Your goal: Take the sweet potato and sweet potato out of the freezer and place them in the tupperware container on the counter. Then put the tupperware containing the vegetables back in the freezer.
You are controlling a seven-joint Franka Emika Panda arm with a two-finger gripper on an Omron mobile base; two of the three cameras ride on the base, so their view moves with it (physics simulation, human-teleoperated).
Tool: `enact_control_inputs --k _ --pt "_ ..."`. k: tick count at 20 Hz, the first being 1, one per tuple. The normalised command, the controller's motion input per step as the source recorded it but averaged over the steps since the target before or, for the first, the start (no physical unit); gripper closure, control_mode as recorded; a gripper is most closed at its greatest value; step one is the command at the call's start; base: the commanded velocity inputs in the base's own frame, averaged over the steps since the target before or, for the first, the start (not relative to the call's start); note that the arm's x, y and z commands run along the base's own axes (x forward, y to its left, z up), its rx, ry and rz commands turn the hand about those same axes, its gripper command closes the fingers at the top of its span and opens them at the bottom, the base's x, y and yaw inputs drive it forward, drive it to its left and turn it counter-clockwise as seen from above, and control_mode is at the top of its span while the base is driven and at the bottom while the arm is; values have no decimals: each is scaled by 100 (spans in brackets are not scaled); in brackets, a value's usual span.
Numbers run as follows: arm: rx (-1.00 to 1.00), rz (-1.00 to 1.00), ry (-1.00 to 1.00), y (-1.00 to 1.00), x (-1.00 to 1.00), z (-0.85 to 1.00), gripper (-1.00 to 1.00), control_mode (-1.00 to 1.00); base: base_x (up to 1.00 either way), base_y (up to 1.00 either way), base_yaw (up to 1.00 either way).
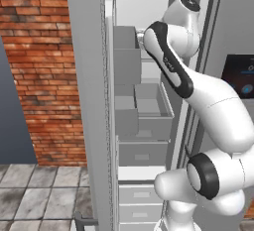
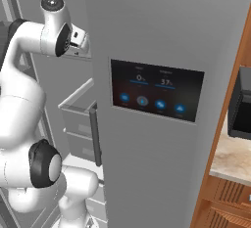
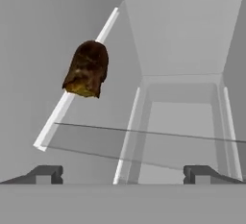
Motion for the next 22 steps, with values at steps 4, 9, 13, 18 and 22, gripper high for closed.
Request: enact_control_inputs --k 4,9,13,18,22 --pt "1 0 0 16 41 0 -100 -100 0 0 0" --pt "9 0 0 4 48 0 -100 -100 0 0 0" --pt "11 0 0 2 52 0 -100 -100 0 0 0" --pt "5 0 0 14 47 0 -100 -100 0 0 0" --pt "0 0 0 21 41 0 -100 -100 0 0 0"
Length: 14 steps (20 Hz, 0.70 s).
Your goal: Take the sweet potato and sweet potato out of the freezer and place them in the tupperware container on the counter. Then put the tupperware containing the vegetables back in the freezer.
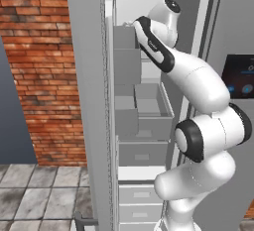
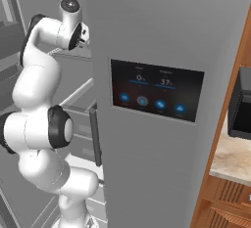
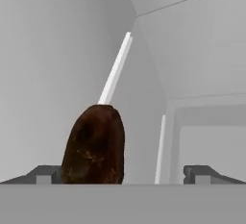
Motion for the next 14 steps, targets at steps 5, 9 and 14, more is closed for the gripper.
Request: enact_control_inputs --k 5,9,14 --pt "5 1 0 7 44 0 -100 -100 0 0 0" --pt "9 3 0 0 42 0 -100 -100 0 0 0" --pt "2 3 0 5 28 0 -100 -100 0 0 0"
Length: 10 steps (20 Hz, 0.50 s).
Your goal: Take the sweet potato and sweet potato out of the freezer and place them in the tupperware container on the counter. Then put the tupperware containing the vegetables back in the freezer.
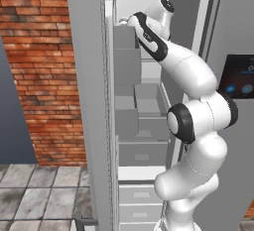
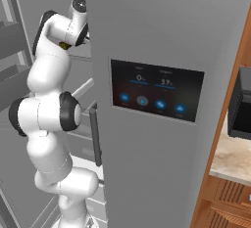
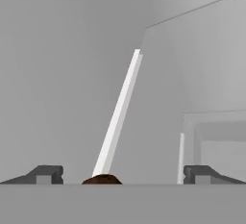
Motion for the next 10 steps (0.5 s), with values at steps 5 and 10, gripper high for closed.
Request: enact_control_inputs --k 5,10 --pt "0 3 1 7 1 0 -100 -100 0 0 0" --pt "0 3 7 5 0 0 -100 -100 0 0 0"
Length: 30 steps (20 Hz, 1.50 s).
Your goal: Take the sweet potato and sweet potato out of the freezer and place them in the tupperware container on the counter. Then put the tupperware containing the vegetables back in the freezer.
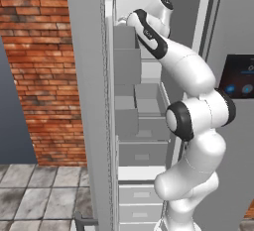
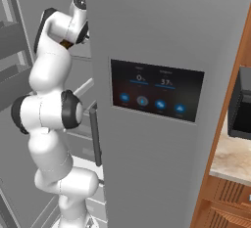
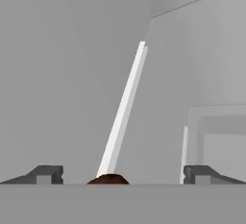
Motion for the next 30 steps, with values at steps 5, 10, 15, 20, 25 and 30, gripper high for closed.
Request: enact_control_inputs --k 5,10,15,20,25,30 --pt "0 3 12 3 0 0 -100 -100 0 0 0" --pt "0 4 10 1 -8 0 -100 -100 0 0 0" --pt "0 5 1 10 -18 0 -100 -100 0 0 0" --pt "0 5 0 19 -33 -3 -100 -100 0 0 0" --pt "0 4 0 13 -37 -22 -100 -100 0 0 0" --pt "0 5 0 11 -37 -28 -100 -100 0 0 0"
